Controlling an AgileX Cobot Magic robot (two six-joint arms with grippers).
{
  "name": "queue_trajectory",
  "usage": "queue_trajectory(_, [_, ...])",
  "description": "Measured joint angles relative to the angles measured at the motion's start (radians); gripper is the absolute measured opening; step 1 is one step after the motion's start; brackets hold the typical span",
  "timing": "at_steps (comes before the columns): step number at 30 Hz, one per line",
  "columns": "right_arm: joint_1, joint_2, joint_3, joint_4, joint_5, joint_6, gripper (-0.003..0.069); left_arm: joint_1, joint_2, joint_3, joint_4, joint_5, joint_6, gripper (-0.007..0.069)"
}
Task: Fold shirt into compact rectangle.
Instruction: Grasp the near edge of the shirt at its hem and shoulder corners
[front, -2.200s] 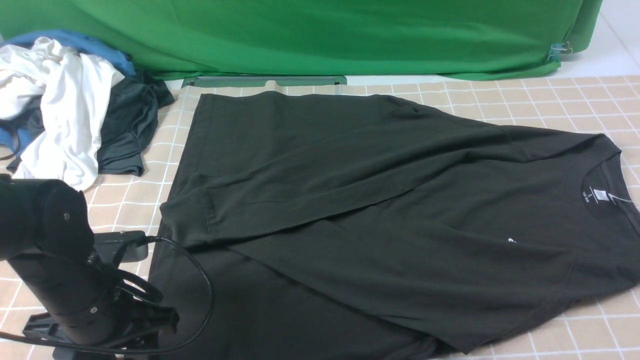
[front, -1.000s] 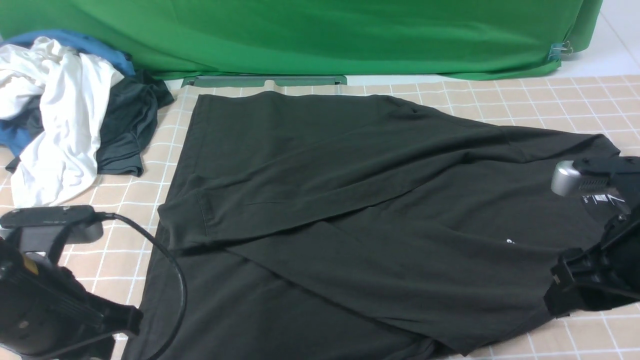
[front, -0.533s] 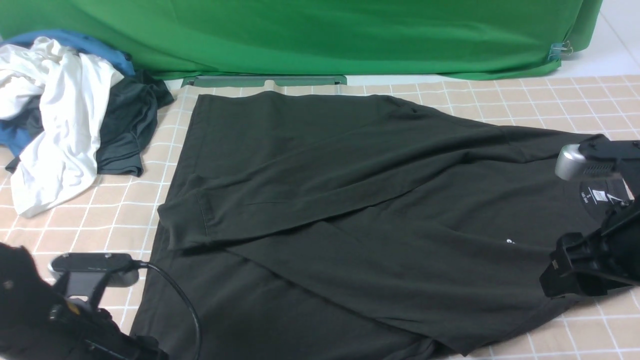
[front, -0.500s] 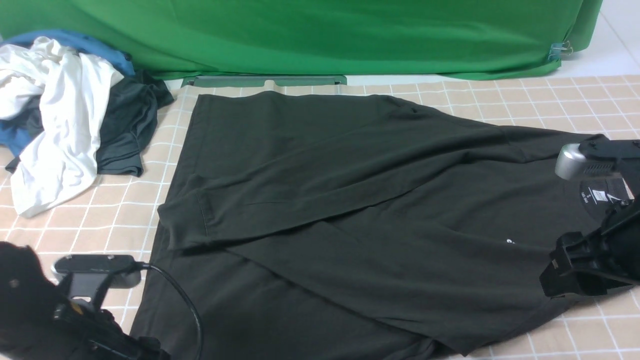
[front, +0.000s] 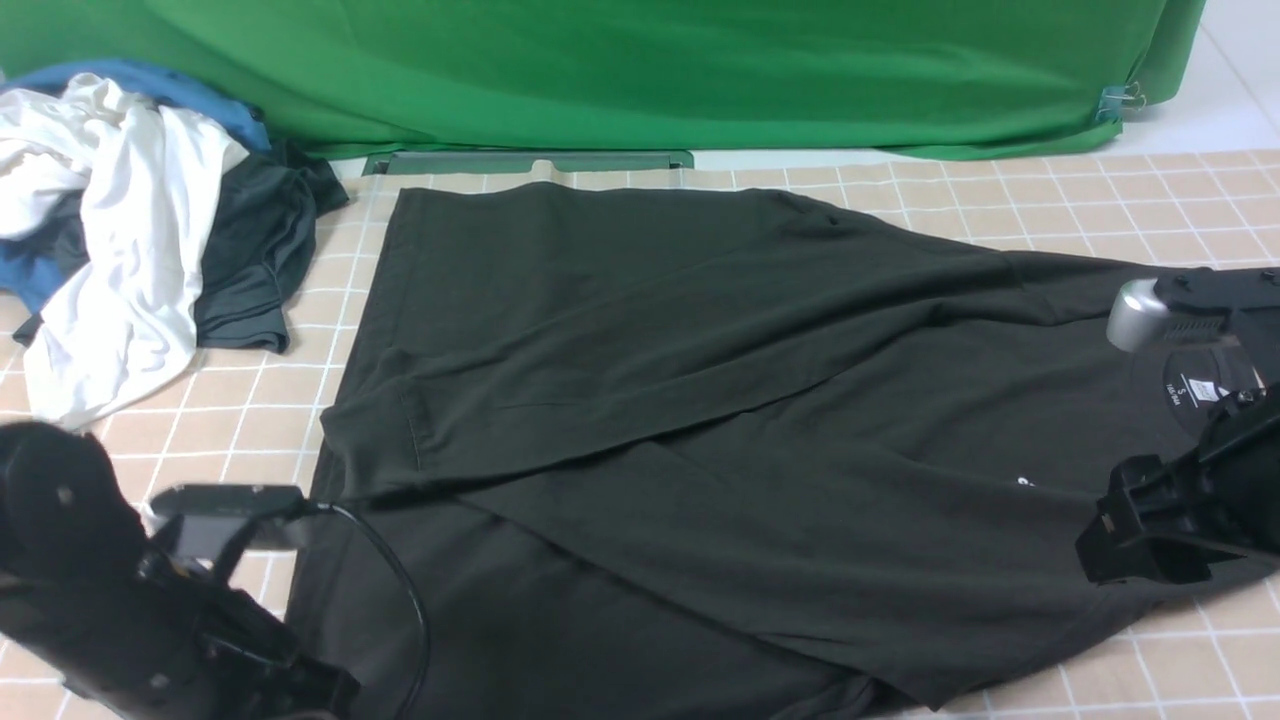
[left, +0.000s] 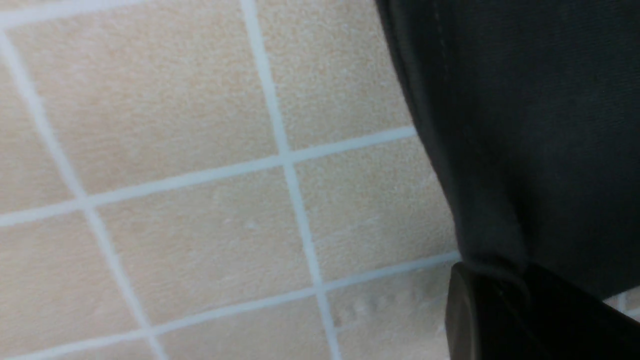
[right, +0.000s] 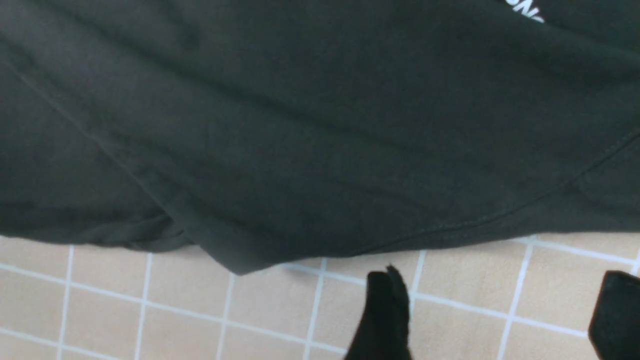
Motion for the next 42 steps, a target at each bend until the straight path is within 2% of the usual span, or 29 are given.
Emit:
queue_trajectory(3, [0.000, 0.000, 0.000, -0.025, 0.034, 0.001, 0.0550, 0.000, -0.080, -0.047, 0.141, 0.066, -0.116, 0.0034])
queue_trajectory(6, [0.000, 0.000, 0.000, -0.043, 0.052, 0.023, 0.0552, 0.000, -0.180, -0.071, 0.221, 0.123, -0.196, 0.0034])
queue_trajectory(13, [0.000, 0.000, 0.010, -0.025, 0.063, 0.038, 0.0552, 0.000, -0.266, -0.076, 0.248, 0.201, -0.234, 0.0034])
queue_trajectory(19, [0.006, 0.040, 0.085, 0.021, 0.003, 0.029, 0.0553, 0.000, -0.266, -0.076, 0.258, 0.182, -0.237, 0.0034])
queue_trajectory(27, [0.107, 0.211, 0.121, 0.020, -0.166, 0.029, 0.0584, 0.000, -0.266, -0.076, 0.254, 0.174, -0.241, 0.0034])
queue_trajectory(31, [0.141, 0.306, 0.122, -0.022, -0.218, 0.074, 0.0581, 0.000, -0.266, -0.076, 0.240, 0.163, -0.241, 0.0034])
queue_trajectory(33, [0.153, 0.316, 0.121, -0.043, -0.225, 0.087, 0.0554, 0.000, -0.266, -0.076, 0.227, 0.157, -0.241, 0.0034])
queue_trajectory(35, [0.167, 0.317, 0.121, -0.065, -0.249, 0.096, 0.0451, 0.000, -0.266, -0.076, 0.227, 0.152, -0.241, 0.0034])
queue_trajectory(36, [0.167, 0.317, 0.121, -0.065, -0.249, 0.096, 0.0451, 0.000, -0.266, -0.076, 0.227, 0.152, -0.241, 0.0034])
queue_trajectory(37, [0.171, 0.317, 0.121, -0.074, -0.277, 0.098, 0.0333, 0.000, -0.266, -0.076, 0.216, 0.148, -0.241, 0.0034])
queue_trajectory(39, [0.175, 0.319, 0.119, -0.070, -0.310, 0.085, 0.0150, 0.000, -0.266, -0.076, 0.207, 0.143, -0.241, 0.0034])
queue_trajectory(40, [0.175, 0.320, 0.115, -0.069, -0.311, 0.079, 0.0099, 0.000, -0.266, -0.077, 0.204, 0.142, -0.241, 0.0034])
queue_trajectory(42, [0.176, 0.321, 0.101, -0.066, -0.307, 0.066, 0.0062, 0.000, -0.266, -0.086, 0.195, 0.149, -0.241, 0.0034])
